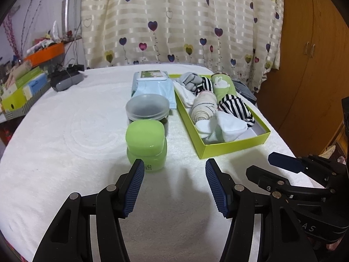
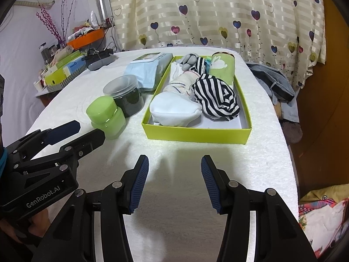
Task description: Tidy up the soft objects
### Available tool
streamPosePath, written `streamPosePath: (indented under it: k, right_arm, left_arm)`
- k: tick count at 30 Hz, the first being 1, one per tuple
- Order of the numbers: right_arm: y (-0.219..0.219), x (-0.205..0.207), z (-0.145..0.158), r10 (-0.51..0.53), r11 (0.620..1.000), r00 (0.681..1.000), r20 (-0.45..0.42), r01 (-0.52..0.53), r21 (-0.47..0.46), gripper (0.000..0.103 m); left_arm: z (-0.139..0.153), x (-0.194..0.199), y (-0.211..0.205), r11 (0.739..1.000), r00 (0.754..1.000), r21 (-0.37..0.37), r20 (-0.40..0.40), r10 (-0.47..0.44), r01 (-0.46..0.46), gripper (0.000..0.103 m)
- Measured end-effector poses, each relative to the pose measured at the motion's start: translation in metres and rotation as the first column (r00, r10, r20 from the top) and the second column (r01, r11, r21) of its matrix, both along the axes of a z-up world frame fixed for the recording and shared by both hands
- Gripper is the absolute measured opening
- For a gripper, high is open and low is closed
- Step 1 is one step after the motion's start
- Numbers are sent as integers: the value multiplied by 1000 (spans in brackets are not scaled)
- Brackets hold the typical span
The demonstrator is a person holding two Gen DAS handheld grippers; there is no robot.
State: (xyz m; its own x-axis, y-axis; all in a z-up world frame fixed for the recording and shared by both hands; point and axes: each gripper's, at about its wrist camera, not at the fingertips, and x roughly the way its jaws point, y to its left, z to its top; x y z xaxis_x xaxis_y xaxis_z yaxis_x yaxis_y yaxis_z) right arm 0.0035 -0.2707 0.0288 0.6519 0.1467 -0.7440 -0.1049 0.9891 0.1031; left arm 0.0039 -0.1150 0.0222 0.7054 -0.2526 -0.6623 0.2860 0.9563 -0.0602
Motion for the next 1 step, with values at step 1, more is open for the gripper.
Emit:
streamPosePath:
  k: [1]
  right_arm:
    - [0, 0, 0, 0, 1000, 1000, -1, 0, 0, 51]
  left_arm:
    - [0, 0, 0, 1000, 1000, 4, 0, 1, -1, 58]
